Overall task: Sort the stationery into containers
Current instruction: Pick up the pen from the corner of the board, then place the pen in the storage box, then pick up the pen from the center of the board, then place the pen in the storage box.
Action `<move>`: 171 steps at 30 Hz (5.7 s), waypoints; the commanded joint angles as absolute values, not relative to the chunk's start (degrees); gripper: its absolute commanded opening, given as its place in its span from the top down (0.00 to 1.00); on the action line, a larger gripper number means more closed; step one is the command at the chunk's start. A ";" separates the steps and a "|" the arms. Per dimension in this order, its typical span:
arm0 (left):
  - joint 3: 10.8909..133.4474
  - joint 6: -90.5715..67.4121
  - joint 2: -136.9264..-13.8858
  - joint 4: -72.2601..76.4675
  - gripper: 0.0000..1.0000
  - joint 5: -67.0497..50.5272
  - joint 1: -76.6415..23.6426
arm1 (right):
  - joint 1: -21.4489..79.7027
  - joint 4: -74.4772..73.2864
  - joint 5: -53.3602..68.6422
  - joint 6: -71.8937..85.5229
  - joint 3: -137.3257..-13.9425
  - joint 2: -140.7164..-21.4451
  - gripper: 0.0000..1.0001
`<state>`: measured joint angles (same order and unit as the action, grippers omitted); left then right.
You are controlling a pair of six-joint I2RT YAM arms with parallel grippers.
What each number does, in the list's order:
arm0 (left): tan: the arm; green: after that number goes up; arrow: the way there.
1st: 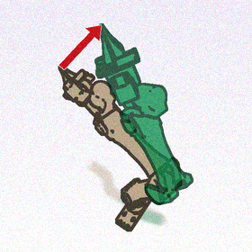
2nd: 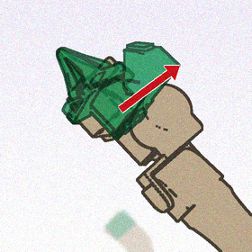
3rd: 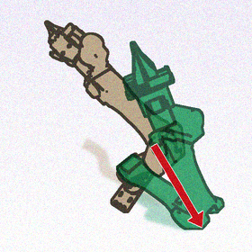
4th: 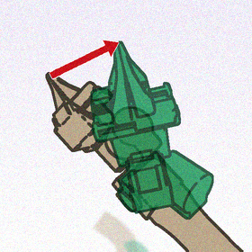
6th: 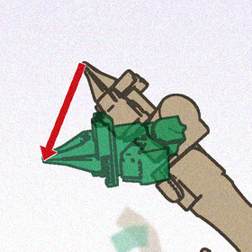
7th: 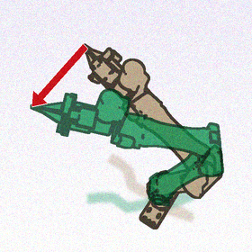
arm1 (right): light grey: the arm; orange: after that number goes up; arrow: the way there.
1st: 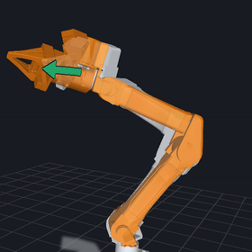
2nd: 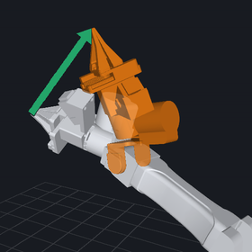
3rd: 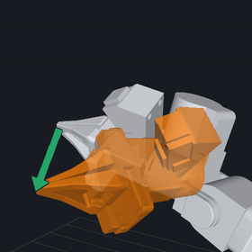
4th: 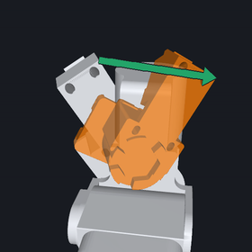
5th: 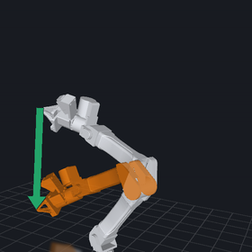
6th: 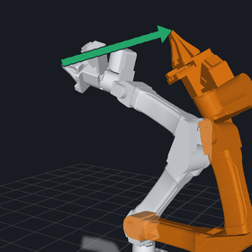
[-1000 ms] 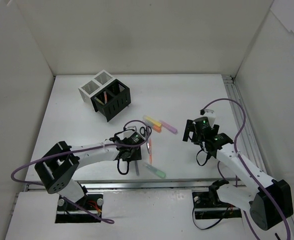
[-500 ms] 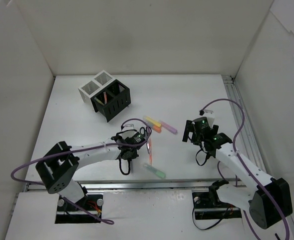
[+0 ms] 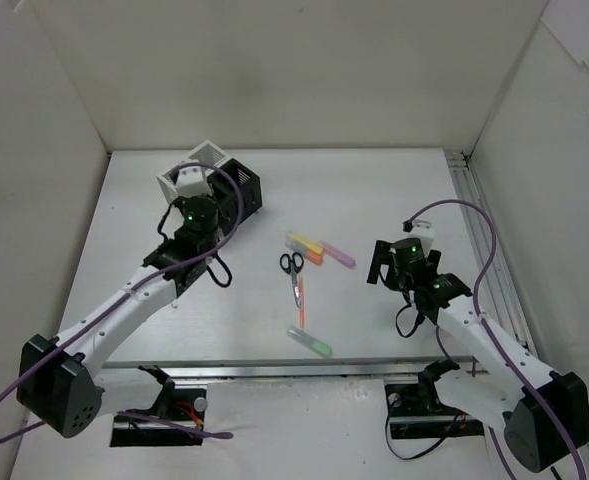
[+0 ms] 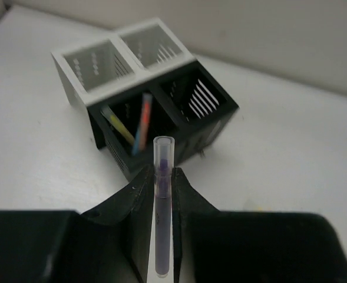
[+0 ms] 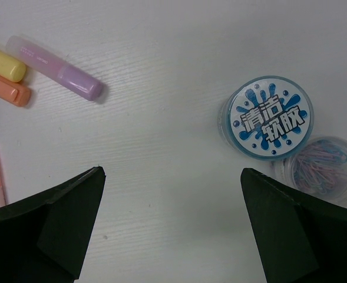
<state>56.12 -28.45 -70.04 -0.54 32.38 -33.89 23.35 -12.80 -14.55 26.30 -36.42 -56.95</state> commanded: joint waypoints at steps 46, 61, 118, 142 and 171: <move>65.83 -32.32 -85.08 -14.93 0.00 4.48 -37.51 | 28.48 -17.14 -25.49 30.06 -40.78 -59.69 0.02; 73.82 -43.33 -98.78 -28.72 0.15 6.85 -55.90 | 28.13 -19.25 -26.19 29.62 -40.08 -58.62 0.02; 76.91 -21.89 -86.93 -7.16 1.00 28.83 -43.28 | 26.37 -19.25 -26.10 30.50 -38.67 -54.58 0.02; 63.81 -16.52 -93.42 29.00 1.00 6.69 -11.43 | 25.49 -18.28 -31.38 27.86 -44.82 -66.80 0.02; 50.30 -22.76 -65.78 5.45 0.01 0.88 -14.94 | 28.39 -9.15 -12.59 16.09 -44.55 -67.31 0.02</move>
<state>53.39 -20.75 -74.22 8.91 2.59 -14.59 27.38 -12.73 -16.64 19.51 -42.11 -64.23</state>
